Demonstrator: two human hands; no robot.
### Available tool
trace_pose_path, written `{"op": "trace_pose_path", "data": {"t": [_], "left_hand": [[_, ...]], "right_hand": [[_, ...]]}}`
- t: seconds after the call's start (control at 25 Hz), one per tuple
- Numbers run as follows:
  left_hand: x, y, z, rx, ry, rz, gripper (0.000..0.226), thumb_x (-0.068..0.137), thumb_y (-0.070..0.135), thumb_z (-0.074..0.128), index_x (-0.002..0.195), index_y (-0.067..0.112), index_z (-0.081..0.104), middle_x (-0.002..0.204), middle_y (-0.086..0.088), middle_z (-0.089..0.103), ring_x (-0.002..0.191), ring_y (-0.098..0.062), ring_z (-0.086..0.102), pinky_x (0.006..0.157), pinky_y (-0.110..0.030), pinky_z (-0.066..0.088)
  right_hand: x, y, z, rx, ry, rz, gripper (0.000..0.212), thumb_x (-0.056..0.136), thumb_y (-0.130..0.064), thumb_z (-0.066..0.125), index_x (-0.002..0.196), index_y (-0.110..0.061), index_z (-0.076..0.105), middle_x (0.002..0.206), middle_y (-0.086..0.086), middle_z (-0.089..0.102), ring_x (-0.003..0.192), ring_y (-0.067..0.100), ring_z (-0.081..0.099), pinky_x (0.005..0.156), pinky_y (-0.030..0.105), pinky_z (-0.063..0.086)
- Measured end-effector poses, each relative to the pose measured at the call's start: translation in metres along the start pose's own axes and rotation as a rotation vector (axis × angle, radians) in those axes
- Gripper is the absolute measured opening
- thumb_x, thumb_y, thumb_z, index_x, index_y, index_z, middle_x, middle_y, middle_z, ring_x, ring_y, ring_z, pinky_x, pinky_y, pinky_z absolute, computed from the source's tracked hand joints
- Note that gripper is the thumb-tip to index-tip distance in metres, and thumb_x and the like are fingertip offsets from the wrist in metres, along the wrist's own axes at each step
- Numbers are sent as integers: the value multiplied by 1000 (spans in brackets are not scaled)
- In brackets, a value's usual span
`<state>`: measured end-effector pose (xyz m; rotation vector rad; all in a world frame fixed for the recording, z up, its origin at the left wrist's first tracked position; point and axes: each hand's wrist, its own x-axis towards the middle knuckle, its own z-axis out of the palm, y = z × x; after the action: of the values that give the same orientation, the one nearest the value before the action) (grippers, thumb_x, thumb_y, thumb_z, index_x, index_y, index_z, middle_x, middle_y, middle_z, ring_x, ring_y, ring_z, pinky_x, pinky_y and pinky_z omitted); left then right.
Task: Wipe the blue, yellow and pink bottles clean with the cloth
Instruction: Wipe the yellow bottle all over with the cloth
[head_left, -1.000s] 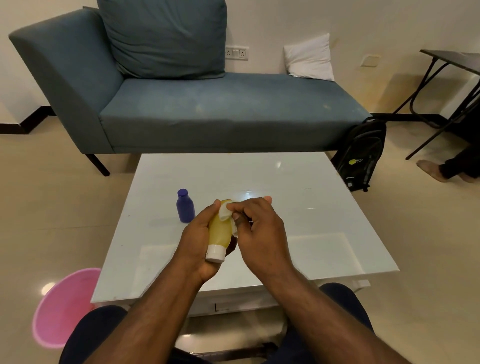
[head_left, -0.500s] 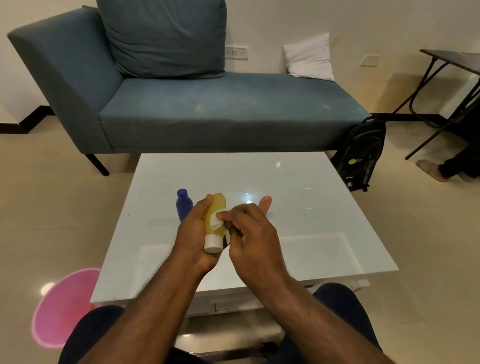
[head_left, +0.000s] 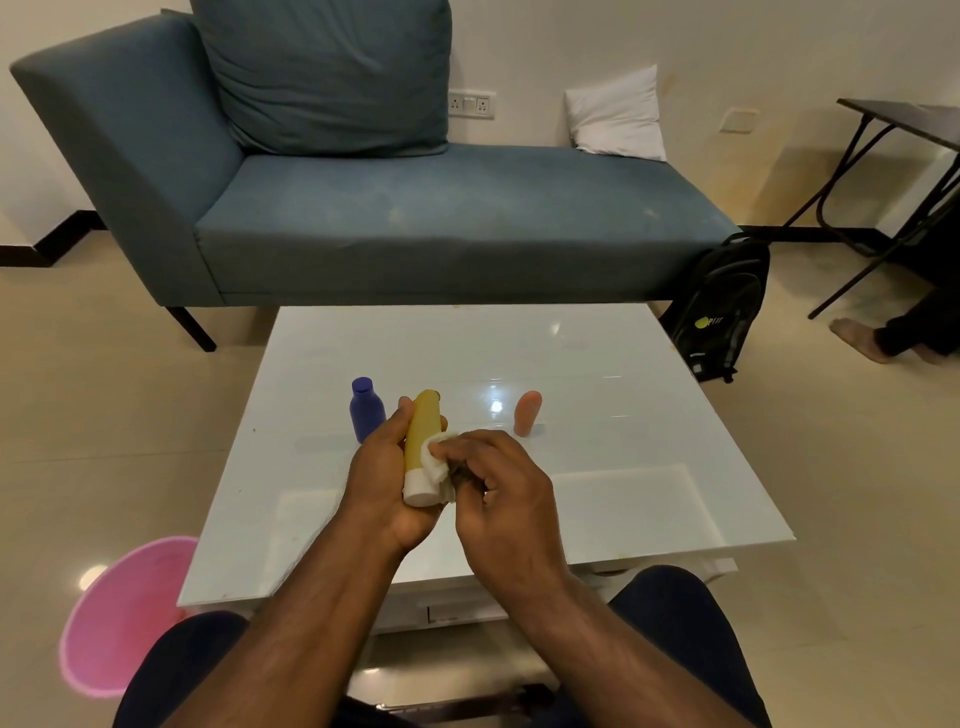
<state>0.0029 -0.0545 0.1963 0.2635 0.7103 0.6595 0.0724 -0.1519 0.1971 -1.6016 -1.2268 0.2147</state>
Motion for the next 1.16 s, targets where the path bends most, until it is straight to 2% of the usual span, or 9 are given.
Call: {"op": "trace_pose_path", "data": {"t": [0.2, 0.36, 0.4, 0.52, 0.68, 0.8, 0.92, 1.04, 1.16], "left_hand": [[7, 2, -7, 51, 30, 97, 33, 95, 44, 58, 101, 13, 67, 75, -4, 66, 57, -14, 63, 50, -26, 55], [0, -7, 1, -4, -7, 81, 30, 96, 42, 58, 91, 17, 74, 71, -5, 70, 55, -17, 69, 49, -29, 57], [-2, -8, 3, -24, -24, 69, 31, 96, 44, 57, 90, 19, 76, 70, -6, 70, 56, -17, 70, 49, -29, 58], [-5, -5, 6, 15, -47, 102, 39, 88, 51, 60, 110, 20, 69, 81, -5, 69, 61, -17, 71, 55, -31, 60], [-4, -3, 1, 71, -23, 106, 48, 70, 46, 70, 108, 16, 67, 81, -3, 63, 60, -15, 65, 56, -28, 60], [-4, -7, -2, 65, -63, 81, 50, 83, 48, 62, 123, 18, 63, 92, -4, 68, 65, -17, 72, 56, -30, 60], [-13, -12, 1, 22, -160, 23, 38, 99, 45, 47, 120, 16, 62, 92, -9, 75, 76, -21, 76, 59, -32, 61], [-14, -13, 0, 78, -167, 44, 40, 101, 44, 44, 126, 17, 61, 97, -9, 77, 85, -22, 76, 63, -33, 61], [-7, -6, -4, 74, -129, 52, 44, 101, 48, 45, 129, 20, 62, 111, -9, 76, 91, -23, 76, 74, -38, 63]], "right_hand": [[-18, -1, 6, 107, 9, 27, 26, 87, -2, 56, 101, -20, 69, 104, -9, 65, 99, 4, 61, 84, 22, 53], [2, 0, 3, 127, 74, 96, 33, 84, 8, 56, 95, -19, 70, 96, -12, 67, 93, 5, 63, 79, 16, 51], [8, -1, 3, 132, 75, 116, 32, 85, 7, 56, 95, -20, 70, 95, -12, 68, 92, 4, 63, 78, 16, 51], [7, -7, 5, 110, 60, 84, 30, 87, 3, 57, 97, -22, 69, 97, -13, 67, 94, 3, 62, 80, 14, 49], [-10, -8, 5, 82, 35, 37, 29, 88, 1, 60, 104, -23, 67, 105, -13, 64, 101, -1, 59, 86, 10, 45], [-7, -4, 4, 25, 13, -3, 32, 86, 4, 59, 105, -20, 68, 105, -10, 63, 100, 1, 58, 86, 10, 45], [15, 3, 2, -24, 10, 15, 28, 88, 0, 59, 105, -20, 69, 104, -7, 64, 97, 5, 59, 85, 12, 47], [27, 9, 3, -113, 5, 26, 22, 91, -8, 59, 107, -21, 67, 105, -7, 62, 97, 6, 58, 84, 9, 44], [9, 6, 7, -192, -59, -23, 24, 90, -10, 60, 111, -20, 66, 111, -4, 61, 100, 12, 56, 87, 14, 44]]}}
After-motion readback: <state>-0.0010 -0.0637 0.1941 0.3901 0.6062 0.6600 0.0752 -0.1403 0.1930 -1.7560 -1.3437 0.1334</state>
